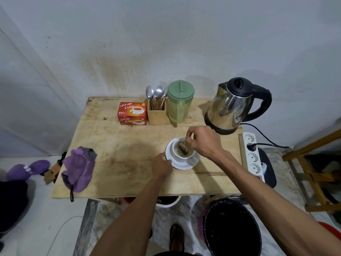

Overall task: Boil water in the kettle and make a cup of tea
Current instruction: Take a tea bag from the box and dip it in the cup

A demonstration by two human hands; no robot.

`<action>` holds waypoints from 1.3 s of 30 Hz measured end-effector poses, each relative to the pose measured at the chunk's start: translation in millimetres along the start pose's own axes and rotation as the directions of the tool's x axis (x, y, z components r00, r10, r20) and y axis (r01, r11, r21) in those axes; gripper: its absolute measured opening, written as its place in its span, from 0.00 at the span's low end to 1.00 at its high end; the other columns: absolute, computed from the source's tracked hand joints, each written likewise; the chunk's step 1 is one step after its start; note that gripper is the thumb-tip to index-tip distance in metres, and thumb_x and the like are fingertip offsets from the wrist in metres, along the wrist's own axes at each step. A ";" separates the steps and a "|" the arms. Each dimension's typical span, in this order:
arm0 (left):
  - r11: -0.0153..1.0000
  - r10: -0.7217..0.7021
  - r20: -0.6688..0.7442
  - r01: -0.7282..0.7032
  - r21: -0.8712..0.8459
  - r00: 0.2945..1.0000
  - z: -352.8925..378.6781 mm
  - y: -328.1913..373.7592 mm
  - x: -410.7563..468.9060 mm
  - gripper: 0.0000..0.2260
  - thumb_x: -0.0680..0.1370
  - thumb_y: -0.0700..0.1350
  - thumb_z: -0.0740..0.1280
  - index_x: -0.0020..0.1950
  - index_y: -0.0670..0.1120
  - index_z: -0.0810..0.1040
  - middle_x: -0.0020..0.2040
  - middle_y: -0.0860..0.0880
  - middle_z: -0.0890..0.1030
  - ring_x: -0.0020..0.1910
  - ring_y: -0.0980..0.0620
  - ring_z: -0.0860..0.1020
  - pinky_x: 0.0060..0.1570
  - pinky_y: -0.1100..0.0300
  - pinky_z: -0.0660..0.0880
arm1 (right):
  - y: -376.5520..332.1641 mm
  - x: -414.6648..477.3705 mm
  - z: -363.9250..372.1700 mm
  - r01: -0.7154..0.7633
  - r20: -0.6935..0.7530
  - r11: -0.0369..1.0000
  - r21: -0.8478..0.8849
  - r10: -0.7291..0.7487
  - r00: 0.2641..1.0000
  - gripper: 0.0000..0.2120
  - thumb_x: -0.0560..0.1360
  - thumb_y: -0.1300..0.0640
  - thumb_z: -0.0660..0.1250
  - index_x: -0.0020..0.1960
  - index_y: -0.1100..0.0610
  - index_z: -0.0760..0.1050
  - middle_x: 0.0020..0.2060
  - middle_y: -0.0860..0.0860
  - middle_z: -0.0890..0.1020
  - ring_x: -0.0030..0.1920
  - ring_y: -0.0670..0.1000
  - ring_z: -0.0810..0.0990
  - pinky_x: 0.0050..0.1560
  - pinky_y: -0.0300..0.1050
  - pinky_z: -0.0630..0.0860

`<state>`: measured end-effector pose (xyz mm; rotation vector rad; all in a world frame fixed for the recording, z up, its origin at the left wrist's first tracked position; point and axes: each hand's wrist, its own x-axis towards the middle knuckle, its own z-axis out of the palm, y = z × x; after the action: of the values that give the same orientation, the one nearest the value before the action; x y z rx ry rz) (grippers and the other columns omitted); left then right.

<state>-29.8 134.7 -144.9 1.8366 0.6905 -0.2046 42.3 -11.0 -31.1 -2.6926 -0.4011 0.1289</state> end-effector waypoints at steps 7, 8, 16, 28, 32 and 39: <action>1.000 0.003 -0.002 -0.003 0.007 1.000 -1.0 1.0 -0.9 0.12 0.75 0.37 0.65 0.58 0.40 0.78 0.40 0.35 0.84 0.31 0.42 0.79 0.41 0.51 0.76 | 0.6 -3.8 17.7 -0.026 0.087 0.995 -0.099 0.035 0.996 0.08 0.73 0.53 0.65 0.47 0.51 0.81 0.44 0.54 0.84 0.44 0.61 0.81 0.38 0.46 0.69; 1.000 0.006 -0.003 -0.006 0.013 1.000 -1.2 0.8 -0.9 0.11 0.75 0.37 0.66 0.57 0.40 0.79 0.40 0.35 0.84 0.31 0.43 0.79 0.41 0.52 0.75 | 1.2 -3.9 17.6 -0.030 0.084 0.995 -0.094 0.038 0.996 0.08 0.73 0.53 0.65 0.47 0.51 0.81 0.43 0.53 0.84 0.44 0.61 0.80 0.38 0.46 0.69; 0.999 0.017 -0.001 -0.017 0.034 1.000 -0.2 0.5 0.2 0.12 0.75 0.37 0.66 0.57 0.40 0.79 0.44 0.34 0.84 0.46 0.34 0.83 0.50 0.43 0.79 | 0.0 1.3 2.6 -0.028 -0.006 1.000 -0.006 0.028 1.000 0.05 0.71 0.52 0.67 0.44 0.50 0.81 0.32 0.48 0.79 0.39 0.58 0.79 0.35 0.44 0.66; 1.000 -0.005 -0.003 0.005 0.020 1.000 -0.5 2.1 -1.0 0.13 0.74 0.37 0.66 0.59 0.40 0.79 0.49 0.34 0.84 0.51 0.34 0.82 0.54 0.42 0.79 | -3.5 4.0 -1.2 -0.014 -0.007 1.000 -0.017 0.014 1.000 0.06 0.72 0.51 0.66 0.45 0.50 0.81 0.38 0.51 0.83 0.40 0.57 0.80 0.36 0.45 0.68; 1.000 0.001 -0.006 -0.001 0.019 1.000 -0.1 2.6 -1.2 0.12 0.75 0.37 0.66 0.58 0.40 0.80 0.48 0.34 0.84 0.50 0.34 0.82 0.54 0.42 0.79 | -3.2 4.8 2.7 -0.020 0.014 0.999 -0.047 0.021 1.000 0.06 0.72 0.52 0.66 0.45 0.49 0.81 0.36 0.51 0.82 0.40 0.58 0.80 0.35 0.45 0.67; 0.999 0.026 -0.005 -0.026 0.040 1.000 -1.7 3.0 -2.7 0.11 0.74 0.37 0.66 0.56 0.41 0.80 0.45 0.35 0.85 0.47 0.36 0.83 0.51 0.46 0.78 | -1.5 2.4 14.1 -0.030 0.071 0.996 -0.082 0.036 0.997 0.06 0.74 0.51 0.66 0.47 0.49 0.81 0.42 0.53 0.83 0.44 0.59 0.80 0.38 0.46 0.67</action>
<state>-30.6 134.6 -140.6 1.8837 0.6700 -0.1976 42.1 -3.6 -43.4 -2.7815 -0.3921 0.2255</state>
